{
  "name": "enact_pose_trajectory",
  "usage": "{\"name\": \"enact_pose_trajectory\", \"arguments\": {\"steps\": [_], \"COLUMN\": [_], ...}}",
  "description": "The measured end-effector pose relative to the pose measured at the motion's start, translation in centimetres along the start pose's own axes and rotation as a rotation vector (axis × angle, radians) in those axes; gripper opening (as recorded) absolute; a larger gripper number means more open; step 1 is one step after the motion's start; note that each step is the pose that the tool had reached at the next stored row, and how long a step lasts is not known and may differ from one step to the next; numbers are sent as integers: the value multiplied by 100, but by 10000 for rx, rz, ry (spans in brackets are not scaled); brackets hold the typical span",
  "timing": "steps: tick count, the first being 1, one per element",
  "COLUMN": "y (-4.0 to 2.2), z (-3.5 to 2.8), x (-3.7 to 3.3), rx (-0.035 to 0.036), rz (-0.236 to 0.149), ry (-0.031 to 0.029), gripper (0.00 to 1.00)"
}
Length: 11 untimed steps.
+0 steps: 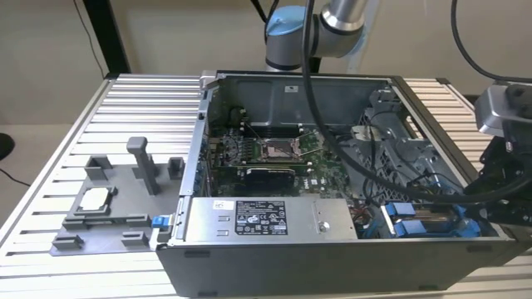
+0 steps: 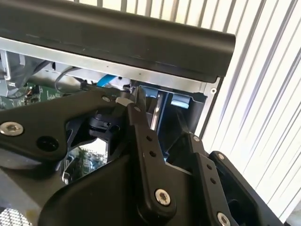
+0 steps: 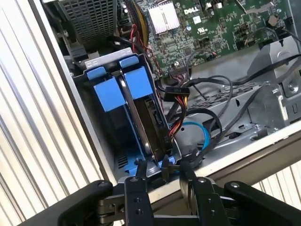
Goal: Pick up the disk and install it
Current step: 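Insert the second disk wire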
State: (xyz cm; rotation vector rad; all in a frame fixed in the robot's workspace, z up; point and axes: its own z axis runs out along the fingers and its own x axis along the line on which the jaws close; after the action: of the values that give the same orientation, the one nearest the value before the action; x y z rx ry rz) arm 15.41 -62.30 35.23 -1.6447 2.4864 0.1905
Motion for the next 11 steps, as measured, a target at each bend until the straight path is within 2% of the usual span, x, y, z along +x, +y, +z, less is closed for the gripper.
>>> {"name": "enact_pose_trajectory", "arguments": {"steps": [1, 2, 5, 7, 11], "y": [0, 0, -6, -9, 18], "z": [6, 12, 24, 34, 54], "x": [2, 3, 23, 38, 54], "rx": [-6, -29, -117, -158, -205], "rz": [32, 56, 73, 78, 102], "ry": [-35, -103, -355, -501, -700], "gripper": [100, 100, 100, 100, 100]}}
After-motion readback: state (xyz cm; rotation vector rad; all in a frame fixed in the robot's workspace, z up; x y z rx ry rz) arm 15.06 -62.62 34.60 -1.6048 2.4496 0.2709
